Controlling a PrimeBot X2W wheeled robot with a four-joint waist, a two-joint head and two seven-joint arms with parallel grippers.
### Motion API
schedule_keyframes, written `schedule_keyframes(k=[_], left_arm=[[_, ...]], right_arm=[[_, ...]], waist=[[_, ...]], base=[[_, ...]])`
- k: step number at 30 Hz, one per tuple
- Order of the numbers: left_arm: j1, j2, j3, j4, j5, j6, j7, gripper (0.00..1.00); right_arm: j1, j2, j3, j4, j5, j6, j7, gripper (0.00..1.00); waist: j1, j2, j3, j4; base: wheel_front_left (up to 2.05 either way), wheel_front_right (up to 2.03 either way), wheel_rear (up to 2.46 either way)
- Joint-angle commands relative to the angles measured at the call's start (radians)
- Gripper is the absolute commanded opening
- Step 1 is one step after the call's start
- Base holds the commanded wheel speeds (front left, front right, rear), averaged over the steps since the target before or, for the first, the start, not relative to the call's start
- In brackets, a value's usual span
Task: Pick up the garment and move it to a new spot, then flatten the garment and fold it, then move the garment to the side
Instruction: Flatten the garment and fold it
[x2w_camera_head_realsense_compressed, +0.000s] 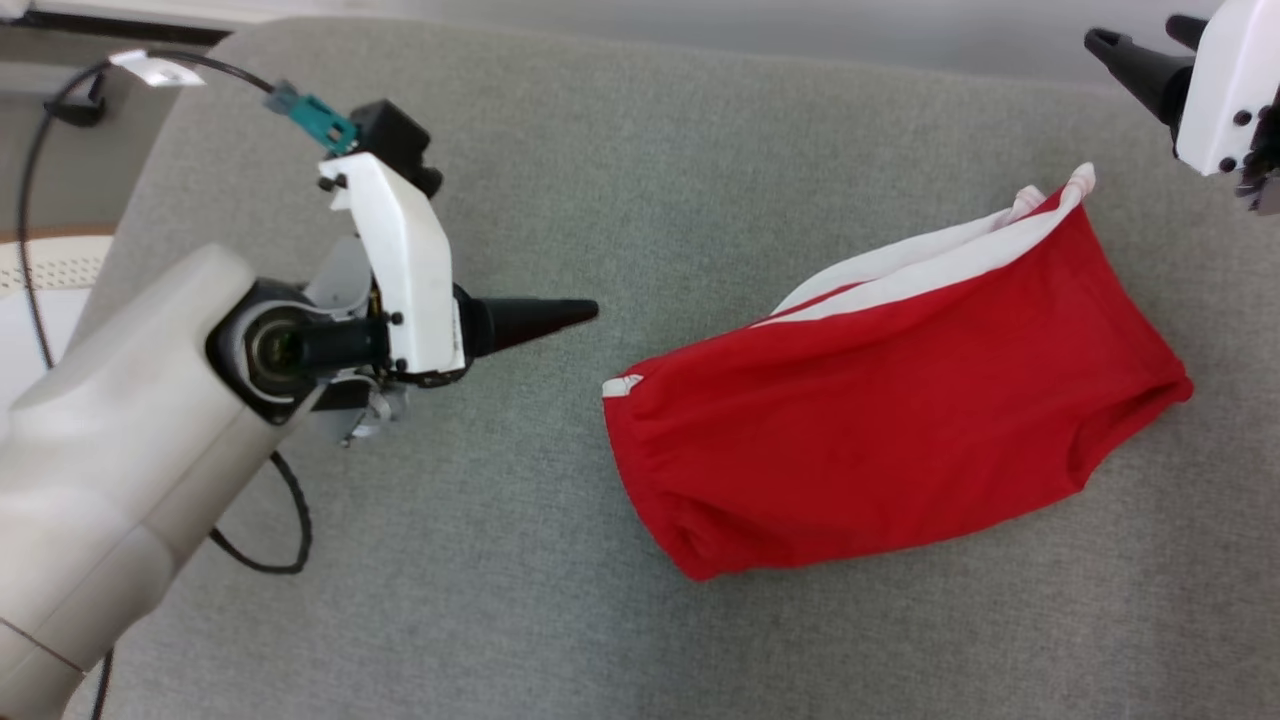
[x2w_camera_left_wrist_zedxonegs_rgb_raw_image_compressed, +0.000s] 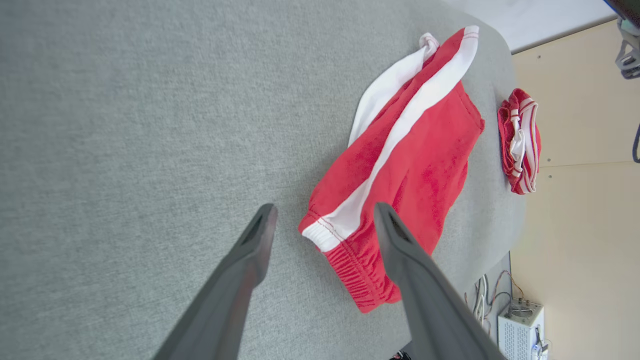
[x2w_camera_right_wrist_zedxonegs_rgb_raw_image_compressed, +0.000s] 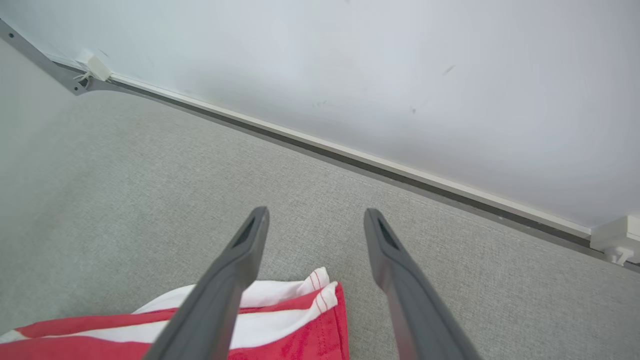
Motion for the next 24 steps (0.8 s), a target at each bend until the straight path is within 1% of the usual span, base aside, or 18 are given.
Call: schedule_keyframes(k=[1,5,8,10,12,15,17,20,22,24], left_arm=[[-0.009,0.011,0.001,0.005,0.037,-0.009,-0.031,1.0],[0.004,0.032,0.011,0.001,0.16,-0.019,-0.223,1.0],[0.038,0.059,0.001,-0.007,0.286,-0.019,-0.398,1.0],[0.072,0.071,0.002,-0.009,0.361,0.009,-0.526,1.0],[0.113,0.083,0.0,-0.014,0.435,0.053,-0.655,1.0],[0.192,0.097,0.013,-0.036,0.503,0.133,-0.827,1.0],[0.253,0.091,0.024,-0.061,0.521,0.182,-0.911,1.0],[0.331,0.077,0.058,-0.116,0.537,0.239,-0.961,1.0],[0.383,0.061,0.083,-0.155,0.556,0.264,-0.97,1.0],[0.431,0.036,0.111,-0.196,0.572,0.275,-0.971,1.0]], right_arm=[[0.035,0.006,-0.003,-0.016,0.007,-0.003,-0.046,1.0],[0.099,-0.014,-0.009,-0.074,0.001,-0.003,-0.247,1.0],[0.183,-0.032,-0.01,-0.106,-0.021,-0.003,-0.414,1.0],[0.238,-0.035,-0.024,-0.113,-0.033,-0.003,-0.525,1.0],[0.308,-0.031,-0.033,-0.105,-0.049,-0.003,-0.616,1.0],[0.395,-0.023,-0.047,-0.082,-0.078,-0.003,-0.722,1.0],[0.445,-0.013,-0.043,-0.055,-0.09,-0.003,-0.756,1.0],[0.481,-0.007,-0.029,-0.002,-0.099,-0.003,-0.759,1.0],[0.484,-0.01,-0.021,0.049,-0.098,-0.003,-0.744,1.0],[0.475,-0.01,-0.009,0.096,-0.091,-0.003,-0.723,1.0]], waist=[[-0.0001,0.0,-0.033,-0.007],[-0.0001,0.0,-0.083,-0.018],[-0.0001,0.0,-0.125,-0.026],[-0.0001,0.0,-0.148,-0.03],[-0.0001,0.0,-0.168,-0.033],[-0.0001,0.0,-0.182,-0.034],[-0.0001,0.0,-0.185,-0.027],[-0.0001,0.0,-0.184,-0.011],[-0.0001,0.0,-0.181,0.005],[-0.0001,0.0,-0.178,0.026]], base=[[0.0,0.0,0.0],[0.0,0.0,0.0],[0.0,0.0,0.0],[0.0,0.0,0.0],[0.0,0.0,0.0],[0.0,0.0,0.0],[0.0,0.0,0.0],[0.0,0.0,0.0],[0.0,0.0,0.0],[0.0,0.0,0.0]])
